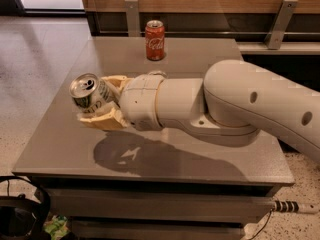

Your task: Knock 7up can over

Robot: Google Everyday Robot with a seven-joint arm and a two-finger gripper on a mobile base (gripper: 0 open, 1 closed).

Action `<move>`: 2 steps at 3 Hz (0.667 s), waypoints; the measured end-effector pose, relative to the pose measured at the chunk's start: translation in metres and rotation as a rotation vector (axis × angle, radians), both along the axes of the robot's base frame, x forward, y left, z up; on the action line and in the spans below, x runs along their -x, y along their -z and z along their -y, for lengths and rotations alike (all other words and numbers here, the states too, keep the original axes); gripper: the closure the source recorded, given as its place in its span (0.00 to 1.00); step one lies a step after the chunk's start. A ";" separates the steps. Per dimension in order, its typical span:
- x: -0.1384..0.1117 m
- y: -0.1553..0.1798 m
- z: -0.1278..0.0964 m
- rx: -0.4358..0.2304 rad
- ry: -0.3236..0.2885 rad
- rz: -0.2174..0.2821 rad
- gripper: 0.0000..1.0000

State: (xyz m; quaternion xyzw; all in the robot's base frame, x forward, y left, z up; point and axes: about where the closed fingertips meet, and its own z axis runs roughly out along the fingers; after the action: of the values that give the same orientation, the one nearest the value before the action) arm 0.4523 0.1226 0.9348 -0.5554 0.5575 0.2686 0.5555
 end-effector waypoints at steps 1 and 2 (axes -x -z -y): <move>0.001 0.005 0.005 0.092 0.037 -0.029 1.00; -0.001 0.012 0.007 0.169 0.053 -0.055 1.00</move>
Offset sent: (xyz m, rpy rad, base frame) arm 0.0057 -0.0125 -0.0246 -0.2703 0.1031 -0.0745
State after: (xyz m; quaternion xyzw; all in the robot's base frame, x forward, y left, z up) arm 0.4529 0.1159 0.9232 -0.5777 0.6076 0.2209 0.4984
